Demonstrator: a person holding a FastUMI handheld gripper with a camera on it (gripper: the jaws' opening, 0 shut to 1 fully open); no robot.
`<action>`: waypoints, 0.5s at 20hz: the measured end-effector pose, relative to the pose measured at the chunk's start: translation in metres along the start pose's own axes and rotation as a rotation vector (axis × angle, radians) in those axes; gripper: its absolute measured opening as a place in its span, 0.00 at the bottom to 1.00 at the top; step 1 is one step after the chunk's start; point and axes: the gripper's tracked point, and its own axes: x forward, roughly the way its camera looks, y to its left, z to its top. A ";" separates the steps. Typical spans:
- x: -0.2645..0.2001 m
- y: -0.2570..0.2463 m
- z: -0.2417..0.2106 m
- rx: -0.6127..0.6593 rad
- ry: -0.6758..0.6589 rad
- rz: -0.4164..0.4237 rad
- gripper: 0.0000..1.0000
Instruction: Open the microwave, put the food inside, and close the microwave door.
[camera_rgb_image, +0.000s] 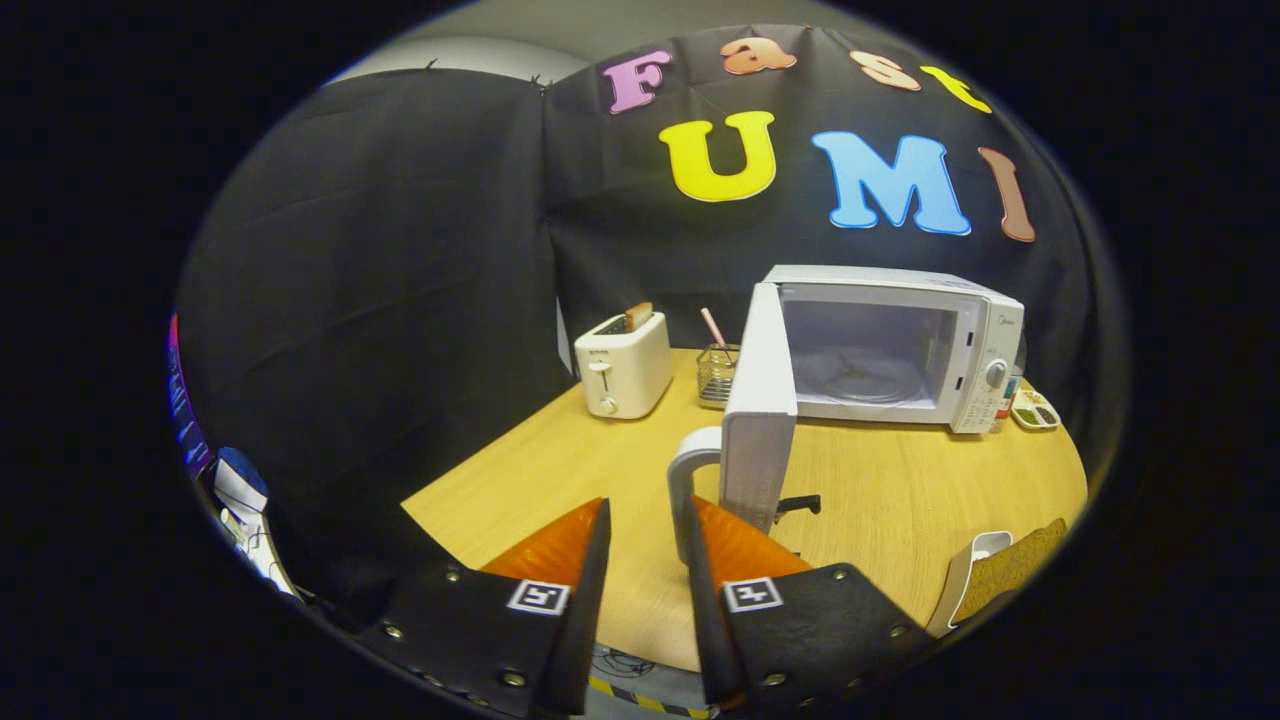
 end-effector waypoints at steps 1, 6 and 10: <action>-0.010 0.003 0.009 0.002 -0.023 0.022 0.58; -0.050 -0.014 0.039 -0.013 -0.116 0.033 0.99; -0.076 -0.053 0.054 -0.062 -0.168 -0.029 0.99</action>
